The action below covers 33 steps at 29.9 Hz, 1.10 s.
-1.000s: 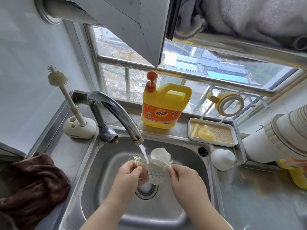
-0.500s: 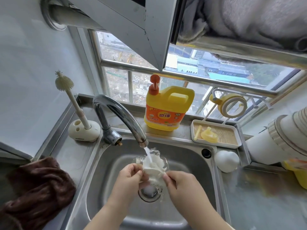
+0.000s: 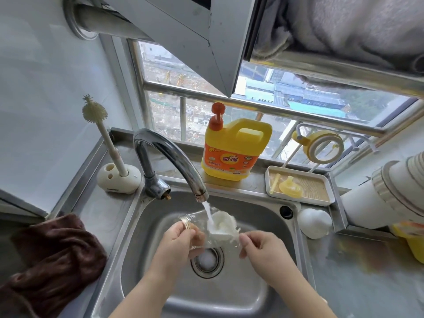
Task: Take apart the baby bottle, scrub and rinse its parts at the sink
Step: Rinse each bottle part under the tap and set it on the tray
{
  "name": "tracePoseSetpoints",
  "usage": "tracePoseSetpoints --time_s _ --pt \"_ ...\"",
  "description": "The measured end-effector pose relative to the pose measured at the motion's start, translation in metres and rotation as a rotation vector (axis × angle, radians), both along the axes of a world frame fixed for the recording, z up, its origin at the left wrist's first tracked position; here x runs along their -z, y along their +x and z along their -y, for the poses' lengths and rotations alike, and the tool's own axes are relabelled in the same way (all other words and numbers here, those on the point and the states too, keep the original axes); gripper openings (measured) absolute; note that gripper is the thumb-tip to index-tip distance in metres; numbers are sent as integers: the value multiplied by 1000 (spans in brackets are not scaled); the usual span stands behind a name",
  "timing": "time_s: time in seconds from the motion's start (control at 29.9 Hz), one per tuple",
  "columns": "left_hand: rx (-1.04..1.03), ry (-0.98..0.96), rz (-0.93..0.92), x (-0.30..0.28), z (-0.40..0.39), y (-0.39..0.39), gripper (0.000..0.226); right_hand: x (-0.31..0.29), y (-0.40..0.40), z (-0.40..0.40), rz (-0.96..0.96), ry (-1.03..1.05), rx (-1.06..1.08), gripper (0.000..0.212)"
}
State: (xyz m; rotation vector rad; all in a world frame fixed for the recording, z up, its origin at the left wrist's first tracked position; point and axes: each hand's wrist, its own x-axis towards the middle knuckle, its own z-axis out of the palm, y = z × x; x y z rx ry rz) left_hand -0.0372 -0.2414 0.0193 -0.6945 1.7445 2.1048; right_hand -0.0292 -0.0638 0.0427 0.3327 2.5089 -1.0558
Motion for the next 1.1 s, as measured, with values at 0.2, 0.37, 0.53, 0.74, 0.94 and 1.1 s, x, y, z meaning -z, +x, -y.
tracePoseSetpoints --time_s 0.2,0.37,0.53,0.74,0.94,1.1 --pt "33 -102 -71 5 8 1 22 3 -2 -7 43 71 8 29" --pt "54 -77 -66 6 4 0 22 -1 -16 2 -95 76 1 17" --pt "52 -59 -85 2 11 -3 23 -2 -9 1 -53 61 -82 28" --pt "169 -134 -75 5 5 -2 18 -3 -23 8 -144 25 -57 29" --pt "213 -137 -69 4 7 -2 18 -4 -27 -6 -79 113 -55 30" --pt "163 -56 -120 1 4 -7 13 -5 -28 10 -141 43 -87 29"
